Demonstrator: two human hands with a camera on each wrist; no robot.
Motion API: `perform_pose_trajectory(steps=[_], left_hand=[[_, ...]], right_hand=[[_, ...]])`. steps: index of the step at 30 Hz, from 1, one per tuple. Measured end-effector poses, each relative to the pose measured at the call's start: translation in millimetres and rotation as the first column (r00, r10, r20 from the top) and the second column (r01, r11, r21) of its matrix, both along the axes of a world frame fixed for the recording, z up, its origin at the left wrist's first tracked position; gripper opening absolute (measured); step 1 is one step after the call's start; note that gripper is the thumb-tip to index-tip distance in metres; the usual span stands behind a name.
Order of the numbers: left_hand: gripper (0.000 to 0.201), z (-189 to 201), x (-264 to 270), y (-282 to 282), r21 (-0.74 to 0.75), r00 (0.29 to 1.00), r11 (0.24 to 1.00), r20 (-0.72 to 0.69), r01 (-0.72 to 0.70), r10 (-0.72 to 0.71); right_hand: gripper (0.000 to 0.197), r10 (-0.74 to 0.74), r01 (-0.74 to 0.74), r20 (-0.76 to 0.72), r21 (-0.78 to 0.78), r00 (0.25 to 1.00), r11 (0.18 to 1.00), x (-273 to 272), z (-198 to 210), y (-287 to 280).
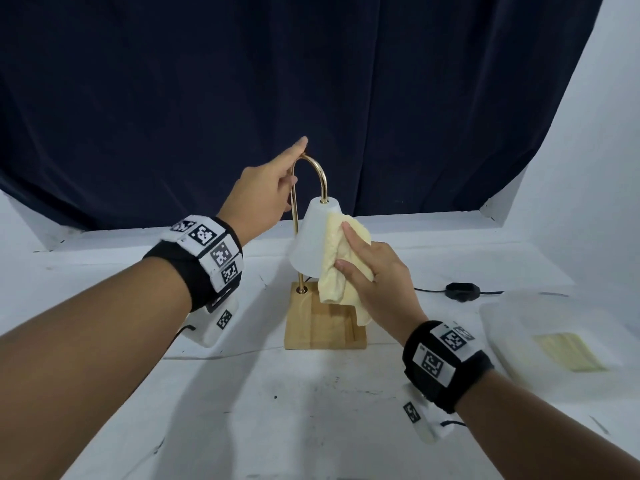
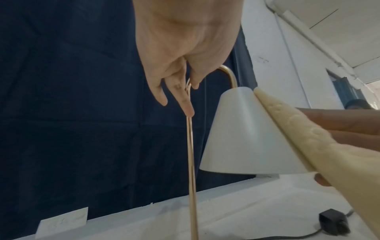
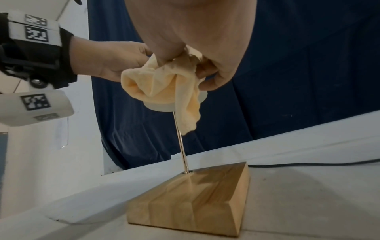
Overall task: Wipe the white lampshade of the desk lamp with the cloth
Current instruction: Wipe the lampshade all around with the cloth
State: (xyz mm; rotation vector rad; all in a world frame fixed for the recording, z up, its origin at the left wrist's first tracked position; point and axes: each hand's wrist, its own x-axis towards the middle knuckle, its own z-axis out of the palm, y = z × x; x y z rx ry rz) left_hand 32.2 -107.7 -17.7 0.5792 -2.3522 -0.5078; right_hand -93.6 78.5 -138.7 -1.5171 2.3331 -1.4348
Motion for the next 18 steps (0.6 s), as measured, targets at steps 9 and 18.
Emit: perform_pose_trajectory(steps=[9, 18], left_hand=[[0.036, -51.7, 53.7, 97.8, 0.251, 0.998, 0.967, -0.020, -0.045, 0.052], [0.017, -73.9, 47.6, 140.1, 0.755, 0.998, 0.653, -0.021, 0.054, -0.059]], right_hand=[[0.054, 0.007, 0.020, 0.197, -0.133, 0.980, 0.991, 11.8, 7.6, 23.0], [0.051, 0.150, -0.099, 0.320, -0.169, 0.936, 0.981, 30.1, 7.5, 56.8]])
